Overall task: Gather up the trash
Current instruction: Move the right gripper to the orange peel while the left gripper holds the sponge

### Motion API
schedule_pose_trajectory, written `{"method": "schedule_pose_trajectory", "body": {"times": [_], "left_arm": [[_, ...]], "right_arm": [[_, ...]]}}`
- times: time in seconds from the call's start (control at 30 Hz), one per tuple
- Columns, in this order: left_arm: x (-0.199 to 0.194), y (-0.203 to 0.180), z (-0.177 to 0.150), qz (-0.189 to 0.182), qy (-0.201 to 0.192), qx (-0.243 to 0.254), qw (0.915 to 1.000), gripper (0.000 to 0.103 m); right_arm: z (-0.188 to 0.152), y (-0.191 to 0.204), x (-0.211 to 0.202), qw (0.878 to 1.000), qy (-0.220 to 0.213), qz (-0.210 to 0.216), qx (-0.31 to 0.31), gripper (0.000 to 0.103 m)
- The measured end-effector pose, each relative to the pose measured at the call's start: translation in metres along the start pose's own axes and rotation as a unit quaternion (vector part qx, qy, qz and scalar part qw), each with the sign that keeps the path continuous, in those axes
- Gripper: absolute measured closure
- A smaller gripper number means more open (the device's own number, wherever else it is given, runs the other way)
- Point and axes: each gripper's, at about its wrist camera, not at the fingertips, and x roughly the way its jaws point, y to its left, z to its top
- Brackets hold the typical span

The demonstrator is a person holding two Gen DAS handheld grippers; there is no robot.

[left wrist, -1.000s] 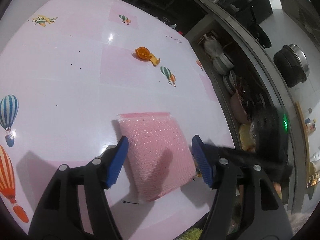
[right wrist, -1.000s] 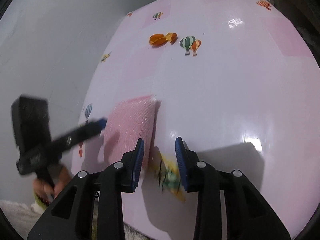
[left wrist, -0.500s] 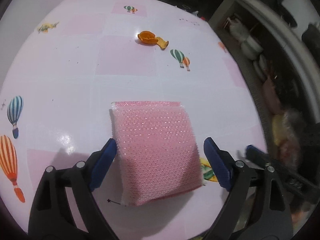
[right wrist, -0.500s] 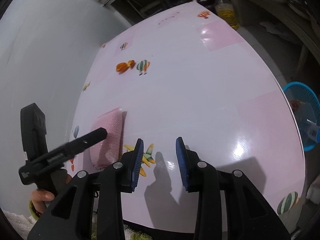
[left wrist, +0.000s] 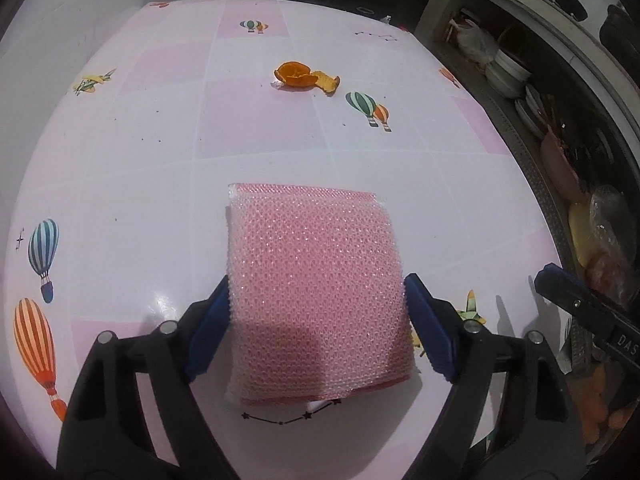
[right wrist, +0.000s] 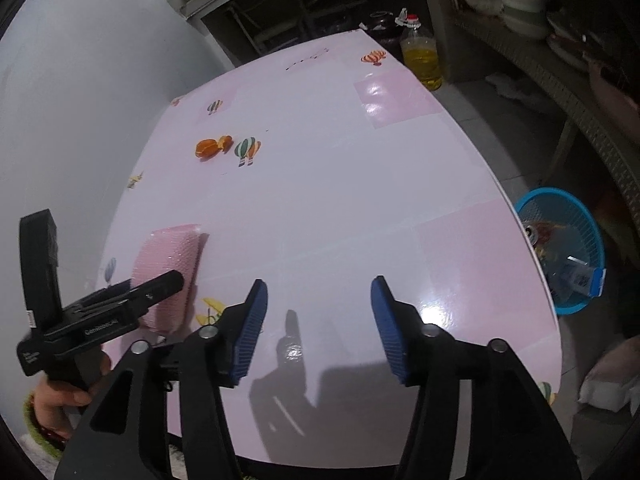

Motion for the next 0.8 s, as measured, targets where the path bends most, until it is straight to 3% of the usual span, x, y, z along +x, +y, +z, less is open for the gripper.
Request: {"method": "schedule_pose_trajectory", "body": {"times": [0.23, 0.57, 0.8], "left_arm": [[-0.0002, 0.0016, 0.0002, -0.001, -0.004, 0.005, 1.0, 0.026], [-0.002, 0.0038, -0.0021, -0.004, -0.005, 0.004, 1.0, 0.027], [-0.0039, 0.0061, -0.0025, -0.007, -0.006, 0.003, 1.0, 0.027]], "right_arm": [[-0.0011, 0.001, 0.0045, 1.0, 0.002, -0.011, -0.012, 0.046], [-0.0017, 0.0019, 0.0053, 1.0, 0.003, -0.015, -0.017, 0.034], [0.0014, 0.0022, 0.0026, 1.0, -0.001, -0.014, -0.018, 0.034]]}}
